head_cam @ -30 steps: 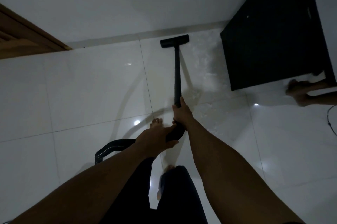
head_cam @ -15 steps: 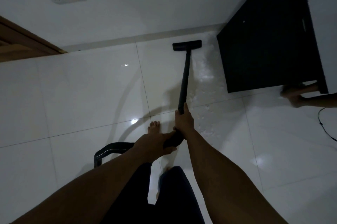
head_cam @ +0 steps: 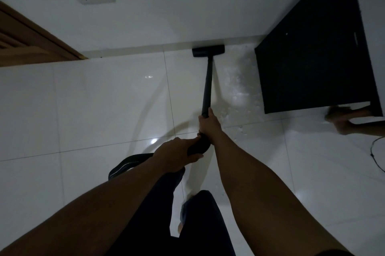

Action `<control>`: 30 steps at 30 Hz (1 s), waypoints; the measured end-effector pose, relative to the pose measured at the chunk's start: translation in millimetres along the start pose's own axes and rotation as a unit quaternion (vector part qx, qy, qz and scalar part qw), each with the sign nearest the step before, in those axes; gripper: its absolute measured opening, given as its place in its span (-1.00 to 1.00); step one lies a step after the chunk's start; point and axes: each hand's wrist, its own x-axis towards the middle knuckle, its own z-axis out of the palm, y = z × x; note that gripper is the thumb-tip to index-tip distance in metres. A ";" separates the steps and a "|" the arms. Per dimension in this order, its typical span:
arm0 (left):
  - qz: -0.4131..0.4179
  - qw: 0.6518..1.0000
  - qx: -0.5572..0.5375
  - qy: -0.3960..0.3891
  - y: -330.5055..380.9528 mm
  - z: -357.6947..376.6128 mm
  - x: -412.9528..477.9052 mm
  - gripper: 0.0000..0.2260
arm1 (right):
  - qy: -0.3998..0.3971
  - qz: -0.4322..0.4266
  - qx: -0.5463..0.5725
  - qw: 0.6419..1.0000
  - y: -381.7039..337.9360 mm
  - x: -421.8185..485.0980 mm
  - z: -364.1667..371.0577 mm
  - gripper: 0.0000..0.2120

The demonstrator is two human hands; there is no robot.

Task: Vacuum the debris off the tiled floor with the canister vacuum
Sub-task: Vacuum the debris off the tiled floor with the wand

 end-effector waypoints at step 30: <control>0.010 0.999 -0.050 0.001 31.2 336.7 -231.0 -0.19 | -0.057 0.033 -0.041 0.997 332.0 -220.7 72.3 -0.34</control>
